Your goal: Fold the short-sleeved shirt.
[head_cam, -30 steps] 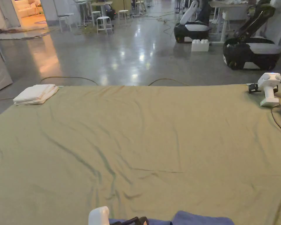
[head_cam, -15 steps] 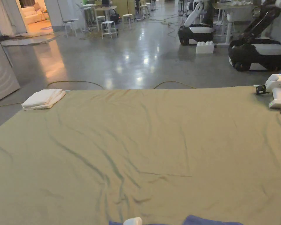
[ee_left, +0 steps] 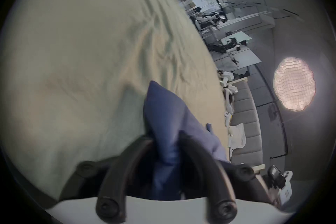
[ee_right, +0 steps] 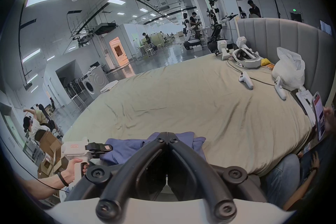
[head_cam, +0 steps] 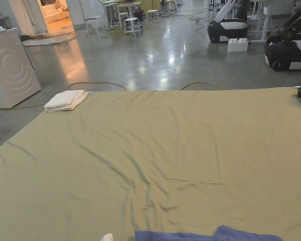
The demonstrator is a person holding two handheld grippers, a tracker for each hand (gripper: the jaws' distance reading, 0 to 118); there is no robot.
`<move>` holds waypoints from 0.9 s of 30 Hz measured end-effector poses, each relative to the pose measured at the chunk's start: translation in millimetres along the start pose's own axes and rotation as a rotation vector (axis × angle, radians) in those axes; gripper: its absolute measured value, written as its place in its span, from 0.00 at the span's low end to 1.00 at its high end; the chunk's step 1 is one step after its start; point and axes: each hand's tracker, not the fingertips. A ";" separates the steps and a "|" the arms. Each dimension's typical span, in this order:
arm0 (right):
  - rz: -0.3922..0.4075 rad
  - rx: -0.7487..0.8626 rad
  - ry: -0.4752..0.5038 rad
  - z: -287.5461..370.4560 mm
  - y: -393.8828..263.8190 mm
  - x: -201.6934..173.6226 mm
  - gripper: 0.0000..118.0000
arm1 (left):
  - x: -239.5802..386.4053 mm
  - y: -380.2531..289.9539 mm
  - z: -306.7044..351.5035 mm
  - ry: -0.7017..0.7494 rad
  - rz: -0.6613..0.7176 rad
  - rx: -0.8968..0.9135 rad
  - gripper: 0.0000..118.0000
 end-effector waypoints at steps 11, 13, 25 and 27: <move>-0.012 0.012 -0.015 3.2 4.4 0.8 0.00 | 33.4 38.1 113.1 0.088 -0.207 0.255 0.11; -0.019 0.007 -0.009 0.0 2.2 1.8 0.00 | 59.5 38.7 128.0 0.137 -0.339 0.294 0.11; 0.035 0.006 -0.056 16.4 -5.4 -7.0 0.00 | 203.4 -93.3 -41.6 0.037 -0.737 -0.039 0.11; 0.019 0.008 -0.069 23.3 -4.6 -8.0 0.00 | 209.3 -109.4 -64.2 0.030 -0.753 -0.062 0.11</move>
